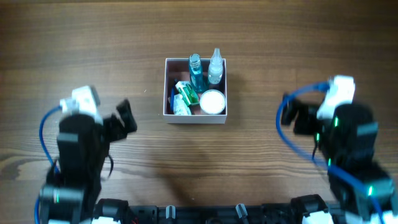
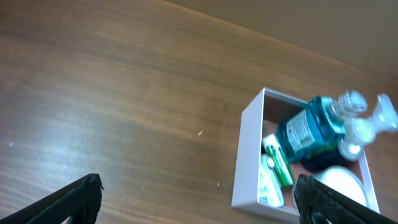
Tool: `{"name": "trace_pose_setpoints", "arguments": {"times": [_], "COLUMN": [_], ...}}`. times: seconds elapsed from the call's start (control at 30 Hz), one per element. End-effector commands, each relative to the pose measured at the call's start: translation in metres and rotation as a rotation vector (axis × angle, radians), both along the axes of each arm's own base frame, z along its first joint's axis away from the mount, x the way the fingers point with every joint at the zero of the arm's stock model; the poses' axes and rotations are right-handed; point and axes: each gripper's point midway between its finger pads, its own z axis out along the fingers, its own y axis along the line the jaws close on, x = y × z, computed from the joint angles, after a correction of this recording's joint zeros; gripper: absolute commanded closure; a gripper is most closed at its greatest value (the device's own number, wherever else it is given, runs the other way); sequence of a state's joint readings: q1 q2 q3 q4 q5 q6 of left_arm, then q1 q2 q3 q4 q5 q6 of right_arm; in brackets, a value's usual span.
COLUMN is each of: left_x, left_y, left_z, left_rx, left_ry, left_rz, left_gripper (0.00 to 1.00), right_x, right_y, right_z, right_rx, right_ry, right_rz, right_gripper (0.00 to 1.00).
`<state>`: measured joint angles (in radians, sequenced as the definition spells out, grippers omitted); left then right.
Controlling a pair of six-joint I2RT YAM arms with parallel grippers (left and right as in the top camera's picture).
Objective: Pack container
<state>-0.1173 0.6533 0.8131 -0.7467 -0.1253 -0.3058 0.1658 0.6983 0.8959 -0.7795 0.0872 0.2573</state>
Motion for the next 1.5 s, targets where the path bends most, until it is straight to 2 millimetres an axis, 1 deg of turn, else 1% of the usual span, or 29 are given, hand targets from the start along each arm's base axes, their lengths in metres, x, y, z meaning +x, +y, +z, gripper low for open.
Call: {"name": "trace_pose_setpoints", "arguments": {"times": [0.0,0.1,0.17,0.37,0.87,1.0,1.1,1.23,1.37,1.47], "left_x": [-0.029,-0.041,-0.044,-0.047,-0.049,-0.049,-0.049,-0.049,-0.049,-0.049], "left_y": [0.000,0.001,0.001,0.002,0.002,0.002,0.002,0.002,0.002,0.002], "left_z": [0.001,0.003,0.004,0.000,-0.004,-0.004,-0.004,-0.004,-0.004,-0.004], "left_rx": [-0.064,-0.069,-0.071,-0.067,-0.066,-0.066,-0.066,-0.066,-0.066,-0.066], "left_ry": [-0.088,-0.115,-0.126,-0.105,-0.091,-0.090,-0.090,-0.090,-0.090,-0.090], "left_rz": [0.006,0.006,0.006,0.006,0.007,0.007,0.007,0.007,0.007,0.007], "left_gripper": [0.00,0.00,0.00,0.00,0.00,0.00,0.00,0.00,0.00,0.00], "right_x": [-0.026,-0.038,-0.042,-0.045,-0.045,-0.047,-0.052,-0.053,-0.048,-0.038], "right_y": [-0.008,-0.009,-0.010,-0.011,-0.011,-0.015,-0.016,-0.013,-0.009,-0.009], "right_z": [-0.016,-0.015,-0.015,-0.021,-0.021,-0.020,-0.020,-0.027,-0.030,-0.029], "right_rx": [0.016,0.043,0.044,0.037,0.035,0.025,0.032,0.037,0.030,-0.012], "right_ry": [-0.055,-0.099,-0.103,-0.073,-0.073,-0.089,-0.144,-0.280,-0.420,-0.479], "right_rz": [-0.027,-0.036,-0.036,-0.035,-0.035,-0.054,-0.053,-0.018,0.019,0.026], "right_gripper": [0.00,0.00,0.00,0.00,0.00,0.00,0.00,0.00,0.00,0.00]}}
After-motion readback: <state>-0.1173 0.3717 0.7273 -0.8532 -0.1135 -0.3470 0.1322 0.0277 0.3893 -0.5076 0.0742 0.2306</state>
